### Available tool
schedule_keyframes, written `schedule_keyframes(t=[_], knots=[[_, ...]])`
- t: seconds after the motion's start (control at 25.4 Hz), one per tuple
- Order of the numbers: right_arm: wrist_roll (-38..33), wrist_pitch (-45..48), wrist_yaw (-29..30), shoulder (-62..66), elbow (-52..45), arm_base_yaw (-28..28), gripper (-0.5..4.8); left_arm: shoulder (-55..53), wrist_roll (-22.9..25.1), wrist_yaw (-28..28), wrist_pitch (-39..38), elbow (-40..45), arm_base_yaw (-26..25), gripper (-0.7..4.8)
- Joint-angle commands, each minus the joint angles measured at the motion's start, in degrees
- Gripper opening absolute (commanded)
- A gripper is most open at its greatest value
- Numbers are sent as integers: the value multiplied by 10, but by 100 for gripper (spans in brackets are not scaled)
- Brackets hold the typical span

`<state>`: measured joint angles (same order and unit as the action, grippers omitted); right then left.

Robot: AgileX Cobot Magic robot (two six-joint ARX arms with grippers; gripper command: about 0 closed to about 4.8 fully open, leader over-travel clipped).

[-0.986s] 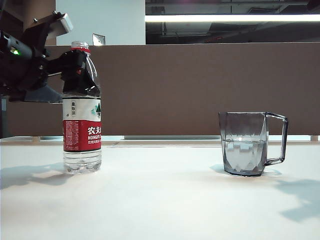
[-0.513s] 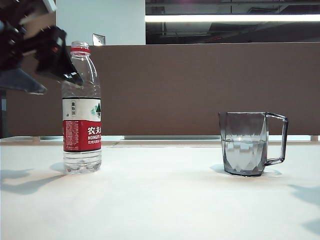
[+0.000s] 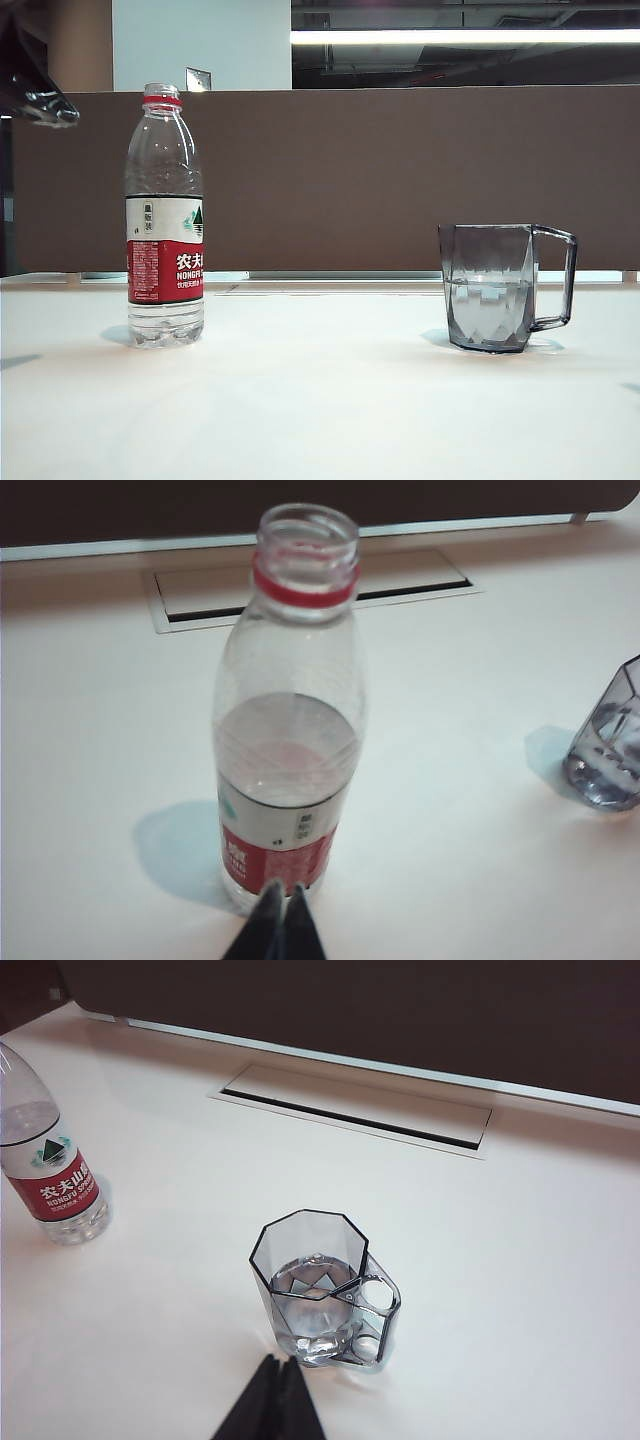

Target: Pick up the mineral water bottle with the left hand on the table and pour water into the mug until it's half full.

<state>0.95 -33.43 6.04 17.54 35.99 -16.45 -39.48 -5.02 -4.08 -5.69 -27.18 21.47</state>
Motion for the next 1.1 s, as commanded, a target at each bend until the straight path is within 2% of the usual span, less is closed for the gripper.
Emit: schedule_keyframes(t=[0.04,0.2,0.51,0.55,0.75,0.83,0.91,0.95,1.1], knots=[[2,33,-3,-40,-41,1,-9,41,-1,-1,-2,13,0,-6],[2,35,-6,-86,-70,0,-8,105,1,-1,12,52,0,-6],[2,28,-6,-135,-70,1,-8,266,5,-1,91,161,0,-5],[2,28,-6,-135,-70,1,-8,285,5,-1,120,183,0,-5],[2,28,-6,-135,-70,1,-8,317,5,-1,179,234,0,-5],[2,28,-6,-135,-70,1,-8,319,19,-1,180,238,-1,-5],[2,28,-6,-135,-70,1,-8,322,70,-1,183,238,-3,-5],[2,28,-6,-135,-70,1,-8,326,79,-1,182,238,-7,-6],[2,28,-6,-135,-70,1,-8,360,80,-1,163,239,-61,-5]])
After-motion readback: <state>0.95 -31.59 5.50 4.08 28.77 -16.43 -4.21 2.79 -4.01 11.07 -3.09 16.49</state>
